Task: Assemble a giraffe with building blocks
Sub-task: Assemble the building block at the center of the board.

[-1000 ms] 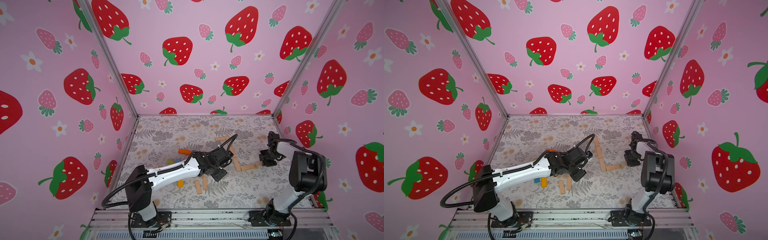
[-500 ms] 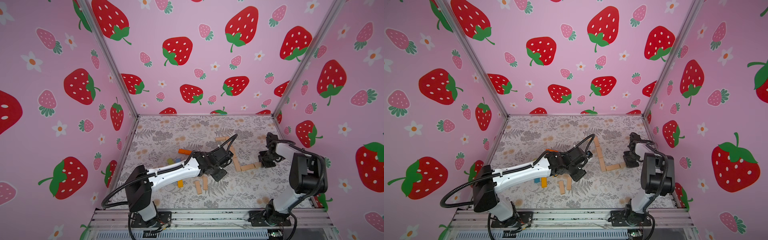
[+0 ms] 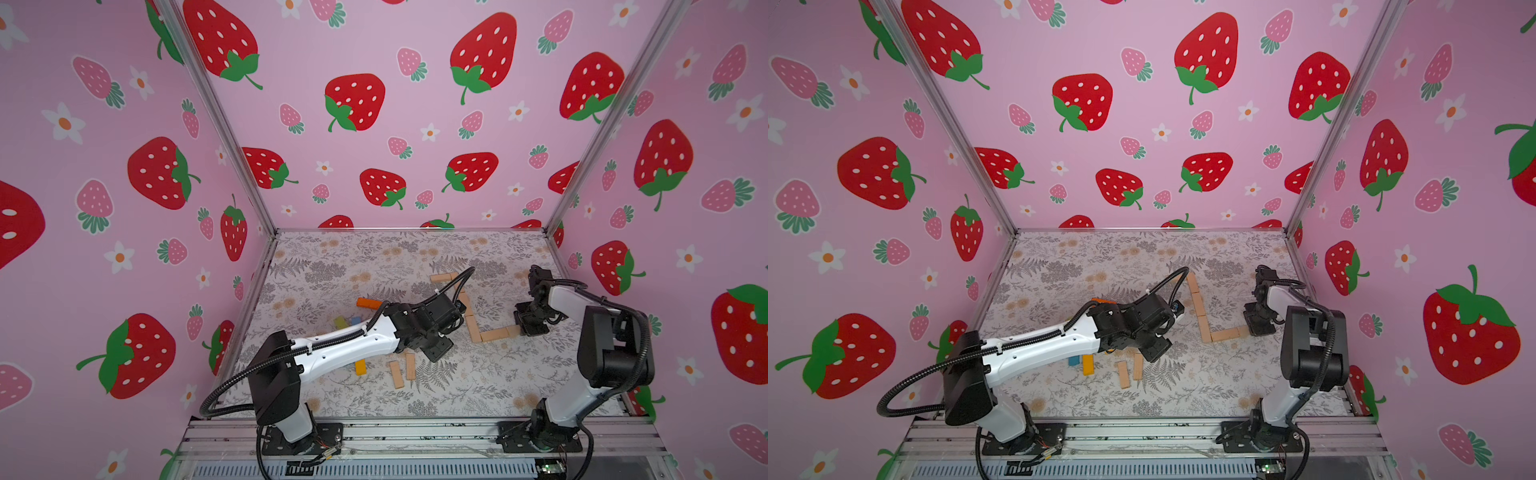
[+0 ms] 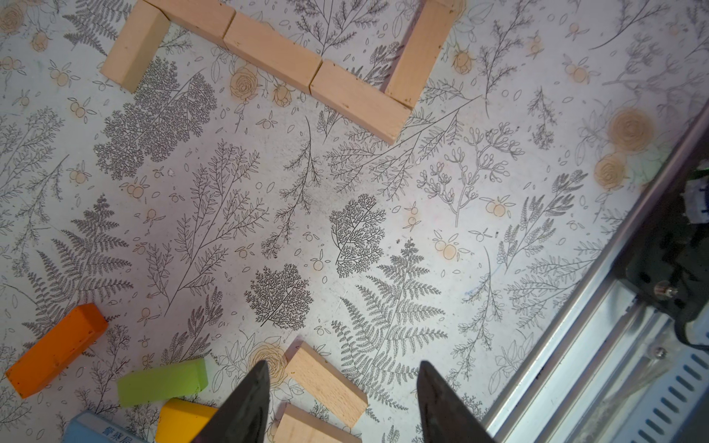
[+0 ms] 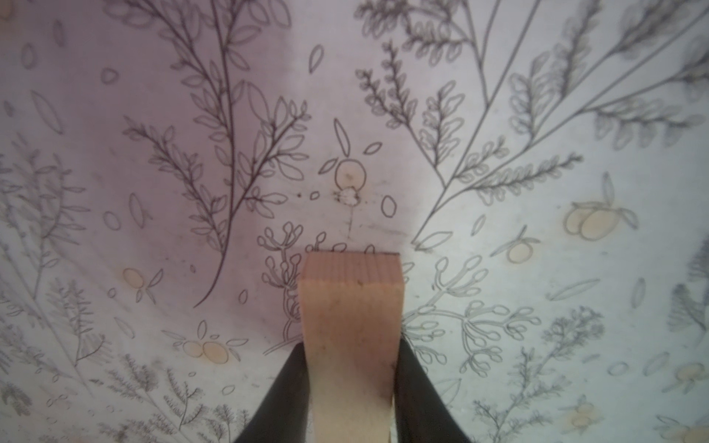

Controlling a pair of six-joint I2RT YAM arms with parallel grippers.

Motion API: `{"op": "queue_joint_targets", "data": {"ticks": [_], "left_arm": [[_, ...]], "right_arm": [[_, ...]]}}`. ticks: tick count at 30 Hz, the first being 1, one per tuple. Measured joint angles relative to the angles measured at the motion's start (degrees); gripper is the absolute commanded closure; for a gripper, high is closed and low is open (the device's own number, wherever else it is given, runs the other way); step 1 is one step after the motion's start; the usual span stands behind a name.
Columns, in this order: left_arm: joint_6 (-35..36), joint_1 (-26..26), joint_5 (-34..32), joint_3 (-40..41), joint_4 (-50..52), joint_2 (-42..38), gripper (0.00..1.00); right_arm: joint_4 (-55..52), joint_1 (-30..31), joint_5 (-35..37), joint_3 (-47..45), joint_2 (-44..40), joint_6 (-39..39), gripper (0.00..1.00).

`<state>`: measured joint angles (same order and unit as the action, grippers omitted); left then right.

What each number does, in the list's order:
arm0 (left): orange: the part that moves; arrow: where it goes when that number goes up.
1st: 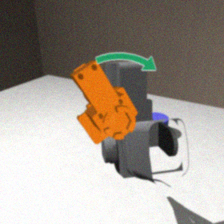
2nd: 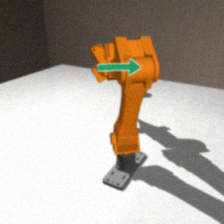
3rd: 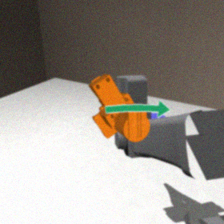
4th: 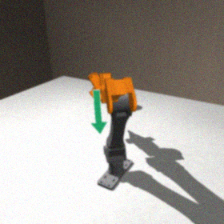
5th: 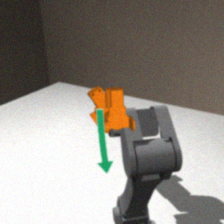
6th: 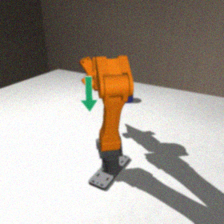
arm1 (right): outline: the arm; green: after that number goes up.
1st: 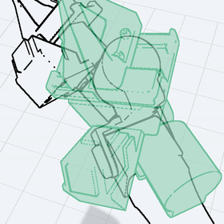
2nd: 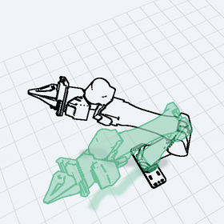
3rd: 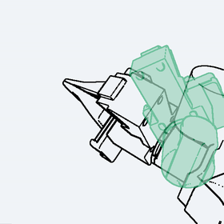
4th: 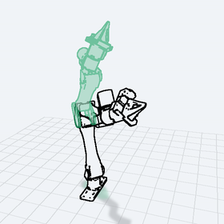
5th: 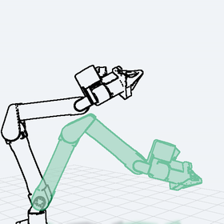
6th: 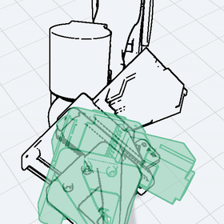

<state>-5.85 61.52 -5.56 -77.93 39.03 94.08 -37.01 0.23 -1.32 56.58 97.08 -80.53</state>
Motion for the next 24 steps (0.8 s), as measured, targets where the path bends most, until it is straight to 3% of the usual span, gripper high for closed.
{"op": "queue_joint_targets", "data": {"ticks": [12, 17, 24], "left_arm": [[0.00, 0.00, 0.00, 0.07, 0.00, -0.48, 0.38], [0.00, 0.00, -0.02, 0.15, 0.02, -0.96, 0.38], [-0.79, -0.31, -0.50, 0.52, -0.04, -2.16, 0.36]], "right_arm": [[-0.50, 0.26, 0.02, -0.52, -0.72, -0.83, 0.49], [-2.60, 0.26, 0.26, -0.52, -1.64, -0.52, 0.36], [-7.67, 0.42, 1.09, -0.50, -12.15, 1.11, 0.26]]}}
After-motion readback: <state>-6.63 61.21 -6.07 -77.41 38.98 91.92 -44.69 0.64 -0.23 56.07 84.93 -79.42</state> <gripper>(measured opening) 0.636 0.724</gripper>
